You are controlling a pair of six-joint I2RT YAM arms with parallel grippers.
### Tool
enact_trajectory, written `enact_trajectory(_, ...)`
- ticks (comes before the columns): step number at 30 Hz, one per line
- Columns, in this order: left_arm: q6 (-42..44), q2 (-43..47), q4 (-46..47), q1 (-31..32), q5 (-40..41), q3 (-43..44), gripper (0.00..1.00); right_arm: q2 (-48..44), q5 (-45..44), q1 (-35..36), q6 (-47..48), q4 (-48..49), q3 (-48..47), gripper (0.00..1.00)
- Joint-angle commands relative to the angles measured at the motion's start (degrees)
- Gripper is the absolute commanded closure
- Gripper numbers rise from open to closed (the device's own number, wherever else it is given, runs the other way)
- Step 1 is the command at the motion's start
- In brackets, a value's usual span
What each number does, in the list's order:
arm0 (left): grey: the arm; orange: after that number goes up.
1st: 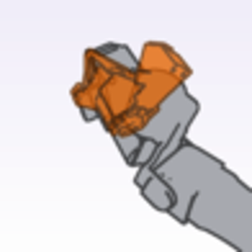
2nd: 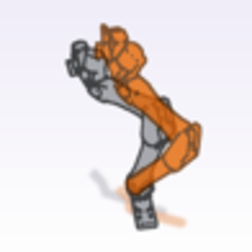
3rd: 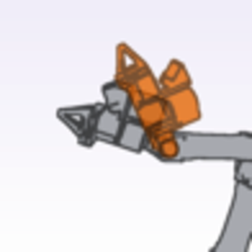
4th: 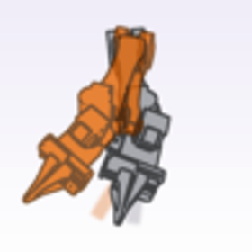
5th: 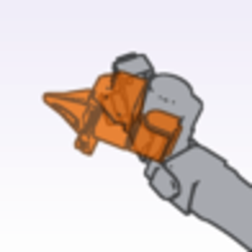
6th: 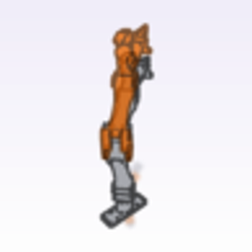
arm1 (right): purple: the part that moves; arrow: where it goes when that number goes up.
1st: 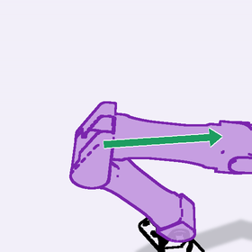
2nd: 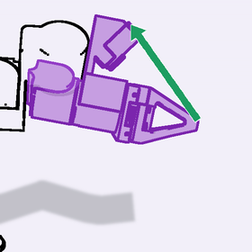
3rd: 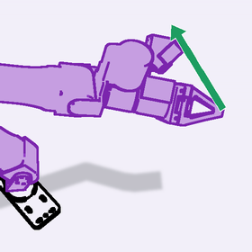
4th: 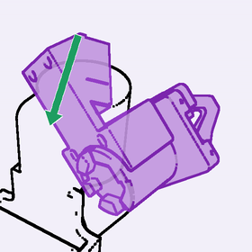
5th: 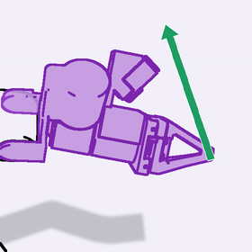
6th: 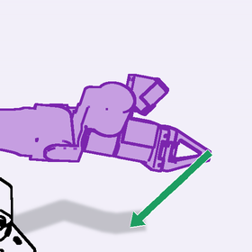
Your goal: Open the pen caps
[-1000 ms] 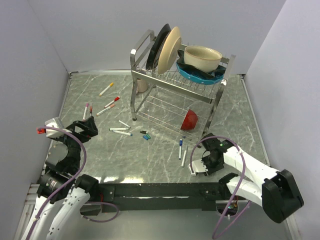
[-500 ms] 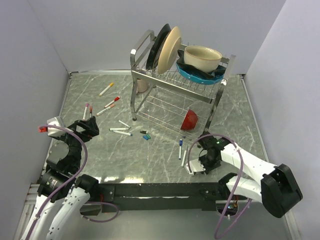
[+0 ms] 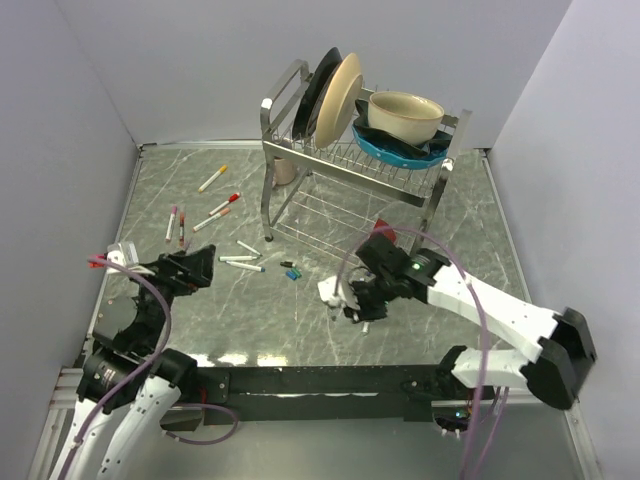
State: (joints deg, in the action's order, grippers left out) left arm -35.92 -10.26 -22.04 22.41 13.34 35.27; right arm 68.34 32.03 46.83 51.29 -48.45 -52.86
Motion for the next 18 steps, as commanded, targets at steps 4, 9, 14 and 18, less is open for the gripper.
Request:
enact_trajectory(4, -21.72, 1.38, -2.93, -0.35, -20.26, -9.65, 0.01, 12.23, 11.29, 0.37, -20.42, 7.58, -9.7, 1.0)
enact_trajectory(9, -26.56, 4.37, -1.87, -0.27, -25.82, -14.96, 0.01, 19.9, 14.46, 0.37, -25.09, 7.57, -14.11, 1.0)
enact_trajectory(14, -29.99, 5.26, 3.85, -0.18, -29.87, -21.46, 0.01, 22.28, 16.48, 0.46, -28.08, 8.89, -13.94, 1.0)
enact_trajectory(18, -30.34, 5.6, 7.87, 1.05, -29.43, -24.18, 0.01, 23.33, 15.52, 0.28, -31.15, 10.82, -13.59, 1.0)
